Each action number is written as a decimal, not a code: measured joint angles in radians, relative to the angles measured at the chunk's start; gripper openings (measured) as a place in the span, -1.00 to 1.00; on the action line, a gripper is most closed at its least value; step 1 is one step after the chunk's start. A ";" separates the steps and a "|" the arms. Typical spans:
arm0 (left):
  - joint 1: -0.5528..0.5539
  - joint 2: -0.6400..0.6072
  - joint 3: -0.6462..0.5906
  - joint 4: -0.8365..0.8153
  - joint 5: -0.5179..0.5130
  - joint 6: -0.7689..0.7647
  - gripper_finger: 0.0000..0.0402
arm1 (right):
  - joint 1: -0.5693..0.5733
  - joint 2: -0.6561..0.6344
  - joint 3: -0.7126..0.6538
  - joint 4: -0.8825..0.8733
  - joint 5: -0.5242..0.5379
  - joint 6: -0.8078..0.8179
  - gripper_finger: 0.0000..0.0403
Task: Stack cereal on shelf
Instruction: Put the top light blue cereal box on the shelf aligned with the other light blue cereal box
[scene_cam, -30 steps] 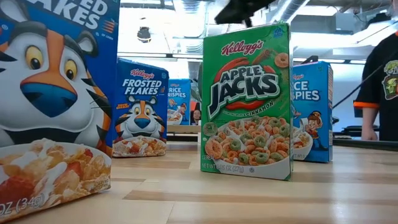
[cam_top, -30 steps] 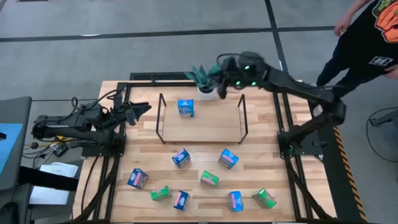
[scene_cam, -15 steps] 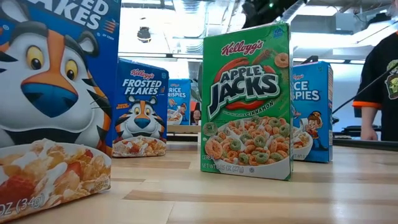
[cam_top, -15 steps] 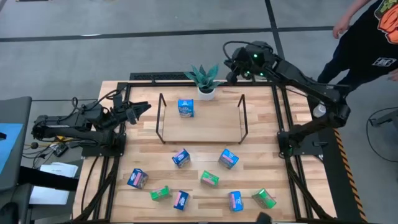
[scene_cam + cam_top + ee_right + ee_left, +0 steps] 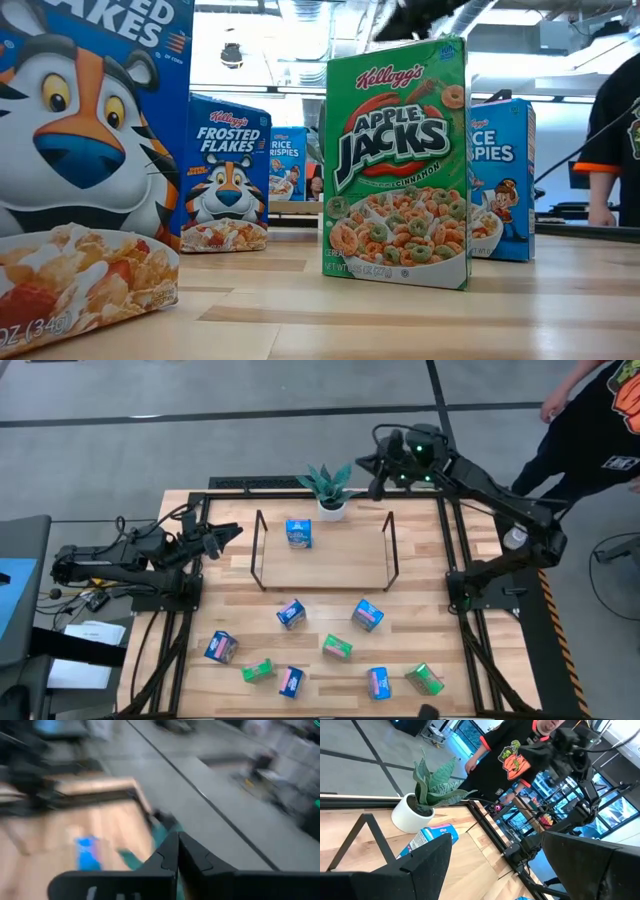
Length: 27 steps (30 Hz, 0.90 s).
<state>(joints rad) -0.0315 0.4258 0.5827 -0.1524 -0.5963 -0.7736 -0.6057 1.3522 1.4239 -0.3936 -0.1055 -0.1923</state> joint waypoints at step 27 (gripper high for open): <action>0.000 0.000 0.000 -0.085 -0.011 -0.099 0.49 | 0.063 -0.168 0.000 -0.481 0.319 0.131 -0.85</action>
<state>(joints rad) -0.0311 0.4259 0.5827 -0.2377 -0.6075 -0.8728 -0.5429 1.1845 1.4236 -0.8743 0.2136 -0.0616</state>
